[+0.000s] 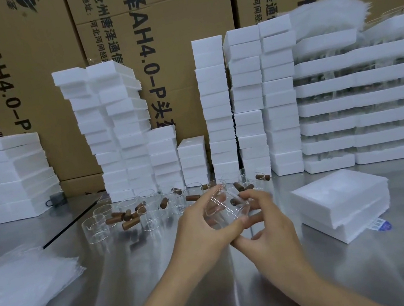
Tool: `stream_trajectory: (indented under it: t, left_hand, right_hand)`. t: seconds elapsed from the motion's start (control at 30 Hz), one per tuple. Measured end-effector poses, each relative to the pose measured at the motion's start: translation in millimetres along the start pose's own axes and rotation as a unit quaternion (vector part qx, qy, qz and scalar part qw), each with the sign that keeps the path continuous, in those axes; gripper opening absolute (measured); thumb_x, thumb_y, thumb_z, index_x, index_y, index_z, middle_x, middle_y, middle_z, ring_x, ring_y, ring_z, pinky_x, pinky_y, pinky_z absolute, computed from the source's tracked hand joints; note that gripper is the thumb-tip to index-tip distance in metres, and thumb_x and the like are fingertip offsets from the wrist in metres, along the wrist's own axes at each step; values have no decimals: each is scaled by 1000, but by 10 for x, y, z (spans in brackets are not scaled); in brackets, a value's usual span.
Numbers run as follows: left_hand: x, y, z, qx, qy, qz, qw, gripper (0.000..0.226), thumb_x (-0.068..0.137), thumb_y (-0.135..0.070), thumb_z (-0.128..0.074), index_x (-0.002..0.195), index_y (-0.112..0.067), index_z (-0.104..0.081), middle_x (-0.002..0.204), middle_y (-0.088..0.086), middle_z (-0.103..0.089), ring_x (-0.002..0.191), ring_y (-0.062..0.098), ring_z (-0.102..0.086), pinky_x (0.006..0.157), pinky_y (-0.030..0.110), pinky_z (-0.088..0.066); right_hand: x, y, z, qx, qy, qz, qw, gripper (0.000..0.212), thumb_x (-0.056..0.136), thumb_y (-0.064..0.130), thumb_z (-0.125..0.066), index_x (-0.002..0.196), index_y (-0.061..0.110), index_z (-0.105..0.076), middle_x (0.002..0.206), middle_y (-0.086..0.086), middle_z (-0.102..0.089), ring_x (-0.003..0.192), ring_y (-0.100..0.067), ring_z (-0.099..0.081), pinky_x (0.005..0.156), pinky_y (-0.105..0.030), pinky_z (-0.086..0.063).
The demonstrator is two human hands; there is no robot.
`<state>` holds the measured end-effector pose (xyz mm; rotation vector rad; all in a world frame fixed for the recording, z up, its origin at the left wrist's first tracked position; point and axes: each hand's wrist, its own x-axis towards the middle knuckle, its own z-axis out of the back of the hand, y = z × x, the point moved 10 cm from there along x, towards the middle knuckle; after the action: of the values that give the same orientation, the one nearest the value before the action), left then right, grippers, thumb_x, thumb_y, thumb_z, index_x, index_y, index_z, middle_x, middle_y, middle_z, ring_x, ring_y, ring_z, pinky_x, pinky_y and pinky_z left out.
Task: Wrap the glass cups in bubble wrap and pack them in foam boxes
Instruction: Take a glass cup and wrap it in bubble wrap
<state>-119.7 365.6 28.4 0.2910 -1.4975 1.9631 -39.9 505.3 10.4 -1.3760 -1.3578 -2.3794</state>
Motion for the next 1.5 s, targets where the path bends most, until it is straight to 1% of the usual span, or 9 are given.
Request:
stream_trajectory:
  t: [0.2, 0.33, 0.5, 0.6, 0.7, 0.9, 1.13, 1.37, 1.5]
  left_hand:
    - [6, -34, 2, -36, -1, 6, 999, 91, 62, -60, -92, 145, -34, -64, 127, -18, -75, 123, -2, -68, 107, 36, -57]
    - [20, 15, 33, -58, -3, 26, 998, 86, 64, -54, -91, 144, -36, -65, 125, -13, -77, 122, -1, -69, 109, 41, -56]
    - [56, 38, 66, -71, 5, 30, 997, 82, 61, -51, -91, 137, -30, -69, 121, -11, -79, 118, 1, -71, 102, 30, -58]
    - [71, 66, 73, -90, 10, 40, 995, 71, 64, -38, -95, 131, -28, -73, 119, -7, -80, 115, 5, -74, 88, 18, -58]
    - [85, 88, 73, -98, 13, 45, 994, 59, 66, -32, -95, 122, -31, -77, 121, -5, -79, 113, 6, -75, 84, 14, -58]
    - [77, 53, 108, -40, 13, 21, 999, 70, 67, -47, -93, 133, -38, -71, 124, -14, -77, 122, 0, -69, 103, 37, -59]
    - [65, 40, 93, -22, 27, 14, 999, 71, 70, -45, -93, 136, -40, -69, 127, -12, -76, 125, 0, -68, 107, 43, -58]
    - [53, 23, 84, -30, 38, 21, 999, 73, 64, -48, -91, 134, -45, -68, 123, -24, -75, 121, -4, -68, 99, 29, -59]
    - [58, 52, 89, -77, 43, 57, 994, 74, 62, -43, -92, 133, -40, -70, 120, -14, -79, 118, 1, -72, 96, 25, -60]
  right_hand:
    - [9, 82, 12, -14, -4, 36, 999, 72, 75, 23, -86, 130, 55, -51, 129, 26, -54, 104, -6, -66, 65, -24, -58]
    - [26, 139, 11, 36, 10, 43, 998, 67, 74, 33, -84, 129, 56, -54, 126, 24, -53, 102, -10, -68, 61, -19, -56]
    - [77, 147, 33, 70, 31, 44, 996, 59, 74, 47, -82, 129, 50, -61, 124, 23, -56, 99, -12, -71, 56, -16, -53]
    - [90, 175, 49, 77, 35, 45, 995, 59, 74, 49, -83, 129, 50, -62, 123, 22, -57, 98, -13, -72, 55, -16, -53]
    - [88, 181, 39, 81, 44, 45, 995, 60, 73, 46, -84, 129, 50, -62, 122, 23, -56, 99, -14, -71, 56, -16, -54]
    - [96, 156, 31, 73, 65, 44, 994, 60, 76, 26, -92, 126, 45, -64, 121, 22, -57, 97, -12, -73, 55, -14, -50]
    - [106, 128, 23, 71, 76, 43, 994, 57, 77, 23, -93, 123, 41, -66, 116, 16, -59, 91, -13, -75, 57, -13, -48]
    - [113, 42, -14, 98, 92, 8, 991, 52, 79, 23, -88, 123, 40, -66, 113, 14, -60, 88, -20, -76, 61, -35, -62]
    - [96, 19, -39, 107, 95, -12, 990, 48, 84, 22, -86, 124, 42, -67, 113, 15, -62, 89, -19, -75, 61, -45, -64]
